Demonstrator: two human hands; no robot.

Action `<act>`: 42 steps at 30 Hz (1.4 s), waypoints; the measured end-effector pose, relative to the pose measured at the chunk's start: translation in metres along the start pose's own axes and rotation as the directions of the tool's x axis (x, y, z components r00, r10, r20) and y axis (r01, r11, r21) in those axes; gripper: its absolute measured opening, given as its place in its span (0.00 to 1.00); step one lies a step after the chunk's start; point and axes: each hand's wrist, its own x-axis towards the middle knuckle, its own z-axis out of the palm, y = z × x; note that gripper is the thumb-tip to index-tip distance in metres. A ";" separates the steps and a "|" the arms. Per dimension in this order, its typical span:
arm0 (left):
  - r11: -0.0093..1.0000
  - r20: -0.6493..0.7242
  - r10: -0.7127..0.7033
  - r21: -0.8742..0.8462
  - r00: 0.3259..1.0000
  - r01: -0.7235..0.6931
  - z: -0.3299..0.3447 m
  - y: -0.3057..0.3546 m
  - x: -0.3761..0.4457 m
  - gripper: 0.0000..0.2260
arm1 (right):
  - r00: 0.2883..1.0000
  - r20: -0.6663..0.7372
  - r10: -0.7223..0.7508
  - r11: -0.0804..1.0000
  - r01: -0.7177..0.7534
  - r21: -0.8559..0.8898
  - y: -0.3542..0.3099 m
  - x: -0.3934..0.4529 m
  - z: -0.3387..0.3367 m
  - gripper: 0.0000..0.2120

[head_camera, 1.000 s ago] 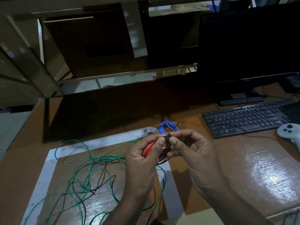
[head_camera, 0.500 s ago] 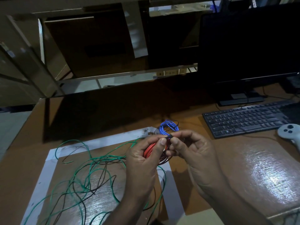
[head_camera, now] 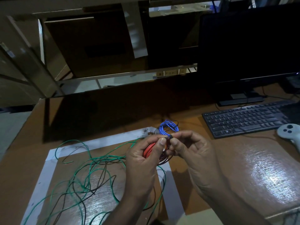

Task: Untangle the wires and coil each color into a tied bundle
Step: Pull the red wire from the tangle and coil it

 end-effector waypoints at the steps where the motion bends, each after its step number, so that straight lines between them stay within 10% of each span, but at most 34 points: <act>1: 1.000 -0.003 -0.005 -0.001 1.000 0.005 0.000 0.000 0.000 0.05 | 1.000 0.000 0.003 1.000 -0.003 0.007 0.000 0.000 0.000 0.05; 42: 1.000 0.020 -0.009 0.013 1.000 0.009 0.001 -0.001 0.001 0.06 | 0.999 0.021 -0.031 0.999 0.031 -0.039 0.001 0.002 -0.004 0.04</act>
